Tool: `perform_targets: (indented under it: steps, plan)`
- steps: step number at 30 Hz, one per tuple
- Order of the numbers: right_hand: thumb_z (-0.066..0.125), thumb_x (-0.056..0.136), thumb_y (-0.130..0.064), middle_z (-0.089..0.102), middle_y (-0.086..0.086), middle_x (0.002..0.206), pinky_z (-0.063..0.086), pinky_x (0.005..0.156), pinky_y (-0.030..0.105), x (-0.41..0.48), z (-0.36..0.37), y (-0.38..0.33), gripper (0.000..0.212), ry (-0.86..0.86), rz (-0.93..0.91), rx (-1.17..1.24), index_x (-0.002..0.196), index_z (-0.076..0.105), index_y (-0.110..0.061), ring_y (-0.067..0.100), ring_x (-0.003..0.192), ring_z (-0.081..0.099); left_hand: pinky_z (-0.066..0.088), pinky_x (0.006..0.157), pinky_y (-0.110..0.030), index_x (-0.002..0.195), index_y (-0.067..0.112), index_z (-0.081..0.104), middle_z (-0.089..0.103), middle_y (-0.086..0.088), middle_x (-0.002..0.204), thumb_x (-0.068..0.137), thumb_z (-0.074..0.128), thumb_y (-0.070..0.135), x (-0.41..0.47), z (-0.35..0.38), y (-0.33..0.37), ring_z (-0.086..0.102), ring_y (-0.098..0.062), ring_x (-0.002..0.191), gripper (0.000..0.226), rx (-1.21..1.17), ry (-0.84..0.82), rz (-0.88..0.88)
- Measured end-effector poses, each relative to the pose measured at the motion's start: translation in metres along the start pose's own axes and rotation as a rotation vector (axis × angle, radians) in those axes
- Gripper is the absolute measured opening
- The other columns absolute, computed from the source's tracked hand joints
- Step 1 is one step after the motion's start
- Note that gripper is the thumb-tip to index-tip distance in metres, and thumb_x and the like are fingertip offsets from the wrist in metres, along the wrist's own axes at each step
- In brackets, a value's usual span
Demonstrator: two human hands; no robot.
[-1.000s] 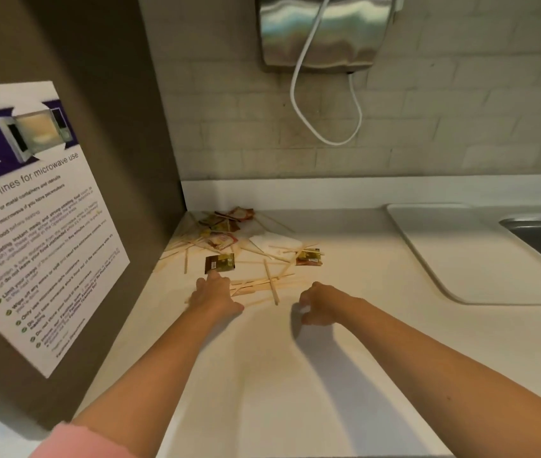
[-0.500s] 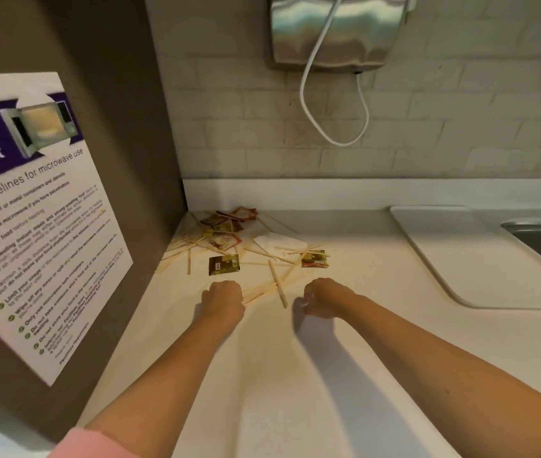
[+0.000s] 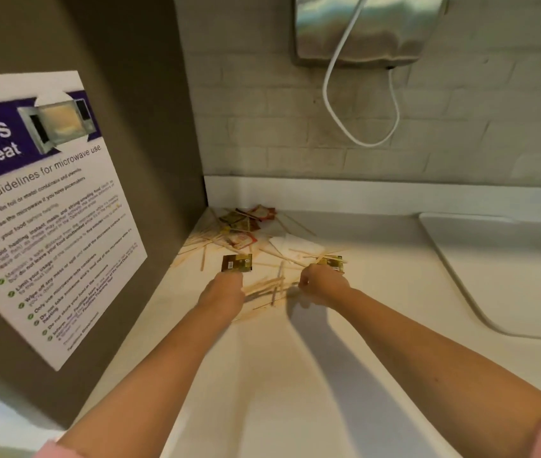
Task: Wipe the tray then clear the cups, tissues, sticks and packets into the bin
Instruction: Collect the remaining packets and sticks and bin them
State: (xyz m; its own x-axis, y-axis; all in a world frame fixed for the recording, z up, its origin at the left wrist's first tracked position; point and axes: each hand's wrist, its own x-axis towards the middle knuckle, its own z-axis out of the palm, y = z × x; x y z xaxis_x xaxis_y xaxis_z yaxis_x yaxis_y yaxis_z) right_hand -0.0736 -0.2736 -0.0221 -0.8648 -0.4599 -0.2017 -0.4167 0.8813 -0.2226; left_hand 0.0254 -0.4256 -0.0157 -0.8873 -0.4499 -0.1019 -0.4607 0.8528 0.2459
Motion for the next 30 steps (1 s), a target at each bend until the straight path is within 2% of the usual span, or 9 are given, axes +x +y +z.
perform_targets:
  steps: [3, 8, 13, 17, 20, 22, 24, 28, 30]
  plan:
    - [0.062, 0.084, -0.014, 0.065, 0.011, 0.107, 0.044, 0.068, 0.027, 0.007, 0.001, -0.002, 0.026, -0.002, -0.010, 0.037, 0.109, 0.062, -0.006, 0.029, 0.099, 0.062, 0.046, 0.074, -0.035, 0.112, 0.007, 0.052, 0.058, -0.015, 0.108, 0.095, 0.044, 0.011, -0.002, -0.012, 0.000, 0.058, -0.028, 0.095, 0.019, 0.031, 0.003, 0.020]
    - [0.055, 0.087, -0.011, 0.063, 0.012, 0.113, 0.048, 0.075, 0.033, 0.013, 0.003, -0.007, 0.024, 0.085, -0.069, 0.125, 0.110, 0.060, -0.008, 0.029, 0.102, 0.060, 0.029, 0.052, -0.025, 0.093, 0.015, 0.043, 0.053, -0.009, 0.094, 0.093, 0.041, 0.007, -0.005, -0.019, -0.004, 0.048, -0.020, 0.076, 0.008, 0.048, -0.030, 0.094]
    - [0.048, 0.090, -0.002, 0.052, 0.010, 0.121, 0.050, 0.084, 0.039, 0.023, 0.005, -0.011, 0.038, 0.180, -0.195, 0.185, 0.123, 0.050, -0.022, 0.028, 0.107, 0.055, 0.028, 0.056, -0.025, 0.084, 0.019, 0.038, 0.049, -0.006, 0.087, 0.092, 0.038, 0.004, -0.009, -0.030, -0.015, 0.041, -0.019, 0.073, 0.017, -0.050, -0.159, 0.134]
    - [0.045, 0.093, -0.003, 0.047, 0.011, 0.122, 0.046, 0.094, 0.038, 0.034, 0.006, -0.011, 0.046, 0.148, -0.315, 0.076, 0.133, 0.049, -0.025, 0.028, 0.115, 0.049, 0.030, 0.058, -0.026, 0.094, 0.018, 0.042, 0.047, -0.004, 0.094, 0.097, 0.036, 0.009, -0.011, -0.043, -0.023, 0.043, -0.019, 0.081, 0.011, -0.063, -0.205, 0.135]
    - [0.052, 0.094, -0.014, 0.048, 0.009, 0.116, 0.044, 0.095, 0.035, 0.035, 0.013, -0.013, 0.032, 0.071, -0.409, -0.053, 0.125, 0.059, -0.020, 0.027, 0.114, 0.048, 0.032, 0.057, -0.022, 0.107, 0.017, 0.048, 0.045, -0.002, 0.098, 0.099, 0.034, 0.013, -0.013, -0.050, -0.029, 0.045, -0.018, 0.086, 0.017, -0.066, -0.202, 0.109]
    - [0.055, 0.092, -0.019, 0.045, 0.004, 0.099, 0.043, 0.088, 0.030, 0.036, 0.020, -0.013, 0.025, 0.064, -0.439, -0.055, 0.113, 0.068, -0.015, 0.028, 0.110, 0.052, 0.032, 0.059, -0.025, 0.103, 0.018, 0.047, 0.046, -0.002, 0.096, 0.099, 0.033, 0.013, -0.014, -0.054, -0.034, 0.044, -0.018, 0.085, 0.015, -0.084, -0.174, 0.085]
    - [0.057, 0.089, -0.016, 0.043, 0.003, 0.096, 0.042, 0.085, 0.029, 0.035, 0.019, -0.016, 0.022, 0.078, -0.452, -0.047, 0.108, 0.068, -0.011, 0.028, 0.108, 0.053, 0.031, 0.064, -0.027, 0.094, 0.020, 0.043, 0.047, -0.002, 0.093, 0.099, 0.034, 0.012, -0.015, -0.058, -0.038, 0.044, -0.018, 0.085, 0.013, -0.124, -0.116, 0.066]
    - [0.050, 0.091, -0.020, 0.045, 0.006, 0.126, 0.038, 0.102, 0.038, 0.031, 0.003, -0.022, 0.040, 0.019, -0.472, -0.229, 0.130, 0.052, -0.020, 0.026, 0.123, 0.039, 0.029, 0.058, -0.027, 0.078, 0.018, 0.043, 0.046, -0.003, 0.082, 0.097, 0.036, 0.007, -0.013, -0.062, -0.042, 0.042, -0.018, 0.075, 0.023, -0.321, -0.012, 0.023]
    - [0.047, 0.093, -0.020, 0.046, 0.006, 0.130, 0.034, 0.102, 0.039, 0.032, -0.001, -0.023, 0.037, -0.015, -0.481, -0.373, 0.129, 0.052, -0.020, 0.026, 0.125, 0.037, 0.029, 0.055, -0.026, 0.079, 0.017, 0.048, 0.045, -0.002, 0.077, 0.098, 0.036, 0.009, -0.011, -0.059, -0.043, 0.040, -0.013, 0.066, 0.024, -0.456, 0.006, -0.027]
